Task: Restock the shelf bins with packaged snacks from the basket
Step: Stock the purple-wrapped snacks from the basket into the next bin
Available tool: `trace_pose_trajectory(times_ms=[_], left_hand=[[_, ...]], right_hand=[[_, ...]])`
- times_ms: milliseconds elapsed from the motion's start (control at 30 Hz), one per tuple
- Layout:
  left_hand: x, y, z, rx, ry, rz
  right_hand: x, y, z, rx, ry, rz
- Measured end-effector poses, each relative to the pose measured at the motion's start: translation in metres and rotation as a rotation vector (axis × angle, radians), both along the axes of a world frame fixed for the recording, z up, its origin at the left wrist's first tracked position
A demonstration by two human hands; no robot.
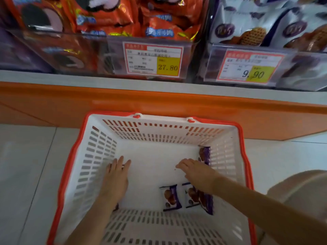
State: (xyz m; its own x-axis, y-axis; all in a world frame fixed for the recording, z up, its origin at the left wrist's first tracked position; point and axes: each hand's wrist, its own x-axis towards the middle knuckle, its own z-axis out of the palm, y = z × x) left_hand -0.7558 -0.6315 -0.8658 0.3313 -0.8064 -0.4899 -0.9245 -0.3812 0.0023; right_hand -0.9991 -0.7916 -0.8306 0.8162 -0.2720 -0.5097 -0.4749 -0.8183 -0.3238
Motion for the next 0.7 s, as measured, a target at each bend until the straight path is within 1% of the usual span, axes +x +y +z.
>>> trace_pose_trajectory(times_ms=[100, 233, 300, 367, 433, 467, 533, 600, 633, 700], left_hand=[[0.006, 0.007, -0.014, 0.113, -0.033, 0.019], [0.004, 0.004, -0.026, 0.241, -0.016, 0.002], [-0.002, 0.002, -0.029, 0.279, 0.049, 0.003], [-0.005, 0.003, -0.033, 0.292, 0.171, 0.019], [-0.007, 0.004, -0.037, 0.284, 0.298, 0.049], [-0.006, 0.003, -0.038, 0.262, 0.333, 0.056], [-0.004, 0.001, -0.040, 0.187, 0.348, 0.071], [0.000, 0.000, -0.043, 0.143, 0.284, 0.050], [0.001, 0.000, -0.046, 0.153, 0.239, 0.034], [0.002, 0.001, -0.049, 0.200, 0.190, 0.040]], right_hand=[[0.003, 0.020, -0.025, 0.047, 0.076, 0.087], [0.009, 0.045, -0.049, 0.082, 0.122, 0.127], [0.011, 0.056, -0.054, 0.085, 0.148, 0.160], [0.012, 0.062, -0.060, 0.053, 0.163, 0.217], [0.012, 0.065, -0.066, 0.033, 0.159, 0.270], [0.012, 0.065, -0.071, 0.016, 0.147, 0.273], [0.016, 0.059, -0.073, 0.007, 0.159, 0.193], [0.018, 0.054, -0.074, -0.004, 0.169, 0.133], [0.018, 0.051, -0.077, -0.031, 0.187, 0.132], [0.017, 0.043, -0.079, -0.052, 0.225, 0.028]])
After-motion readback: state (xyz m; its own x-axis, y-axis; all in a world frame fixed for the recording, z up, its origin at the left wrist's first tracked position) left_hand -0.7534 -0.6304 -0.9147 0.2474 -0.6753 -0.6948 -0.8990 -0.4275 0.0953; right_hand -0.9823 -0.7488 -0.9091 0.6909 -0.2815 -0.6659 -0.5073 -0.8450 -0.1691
